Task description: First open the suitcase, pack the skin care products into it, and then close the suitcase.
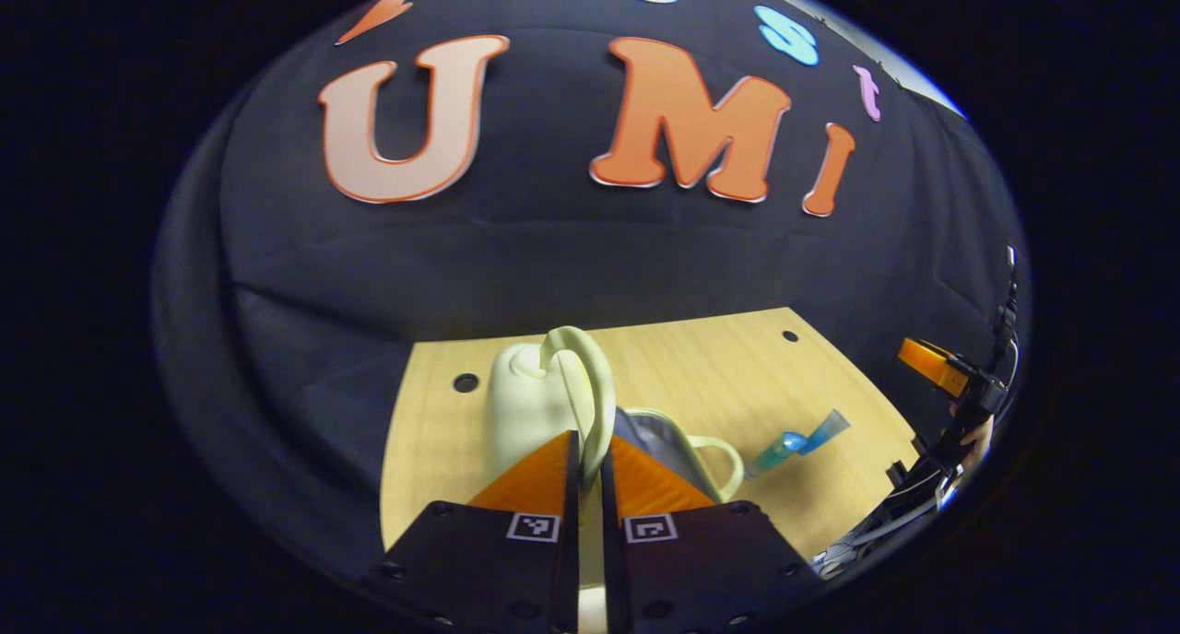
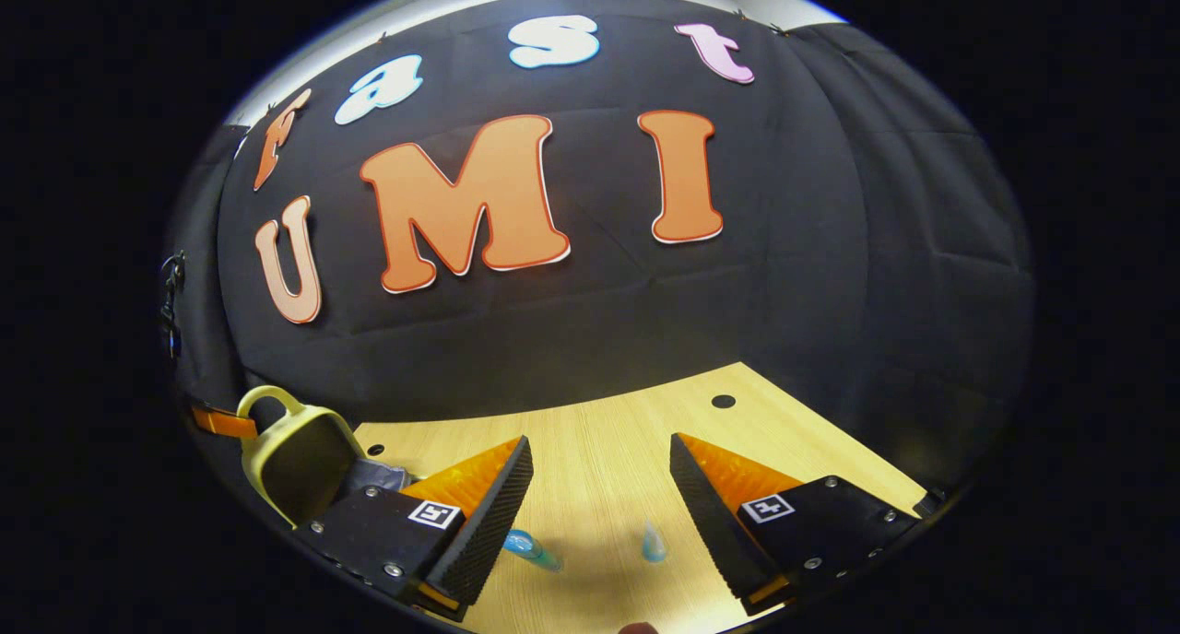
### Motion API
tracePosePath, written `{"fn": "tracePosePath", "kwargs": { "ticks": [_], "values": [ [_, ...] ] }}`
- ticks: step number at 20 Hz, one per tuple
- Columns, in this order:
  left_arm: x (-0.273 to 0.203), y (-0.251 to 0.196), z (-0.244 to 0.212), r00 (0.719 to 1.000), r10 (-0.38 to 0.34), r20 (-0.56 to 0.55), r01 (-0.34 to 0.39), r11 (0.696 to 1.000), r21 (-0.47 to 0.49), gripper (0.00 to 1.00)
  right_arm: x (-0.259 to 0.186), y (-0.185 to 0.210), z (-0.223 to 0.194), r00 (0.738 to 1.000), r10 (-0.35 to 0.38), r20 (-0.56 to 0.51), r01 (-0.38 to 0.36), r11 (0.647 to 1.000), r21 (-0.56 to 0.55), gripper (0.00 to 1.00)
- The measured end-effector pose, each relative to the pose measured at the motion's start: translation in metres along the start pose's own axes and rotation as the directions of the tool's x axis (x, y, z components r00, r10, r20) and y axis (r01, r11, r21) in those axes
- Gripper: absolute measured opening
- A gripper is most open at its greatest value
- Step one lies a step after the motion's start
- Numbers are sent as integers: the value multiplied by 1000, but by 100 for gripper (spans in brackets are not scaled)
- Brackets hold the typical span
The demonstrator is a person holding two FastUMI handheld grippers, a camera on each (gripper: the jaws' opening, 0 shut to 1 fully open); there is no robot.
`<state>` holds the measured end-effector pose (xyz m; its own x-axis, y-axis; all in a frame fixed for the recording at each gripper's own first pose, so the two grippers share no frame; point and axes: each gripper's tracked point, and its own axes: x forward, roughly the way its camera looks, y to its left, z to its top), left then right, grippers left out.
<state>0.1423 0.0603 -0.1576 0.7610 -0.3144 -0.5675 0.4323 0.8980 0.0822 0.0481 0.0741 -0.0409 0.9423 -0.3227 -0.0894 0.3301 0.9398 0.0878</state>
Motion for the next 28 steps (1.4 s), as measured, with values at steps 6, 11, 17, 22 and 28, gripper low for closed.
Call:
{"fn": "tracePosePath", "kwargs": {
  "ticks": [6,11,17,22,28],
  "values": [
    [-11,146,-40,1000,15,-17,-18,989,-145,6,-15,47,4,1000,29,-7,-28,1000,7,95],
    [3,224,-106,998,15,-55,-31,952,-304,5,-9,73,11,999,50,-12,-50,999,3,95],
    [52,269,-215,982,16,-189,-103,884,-457,6,1,80,-5,997,39,-67,-38,999,16,95],
    [71,282,-255,966,33,-256,-156,865,-477,6,0,66,-20,994,-1,-107,-1,1000,-16,95],
    [68,309,-267,941,155,-302,-277,866,-416,52,-3,50,-32,992,-32,-124,28,999,-37,95]
  ]
}}
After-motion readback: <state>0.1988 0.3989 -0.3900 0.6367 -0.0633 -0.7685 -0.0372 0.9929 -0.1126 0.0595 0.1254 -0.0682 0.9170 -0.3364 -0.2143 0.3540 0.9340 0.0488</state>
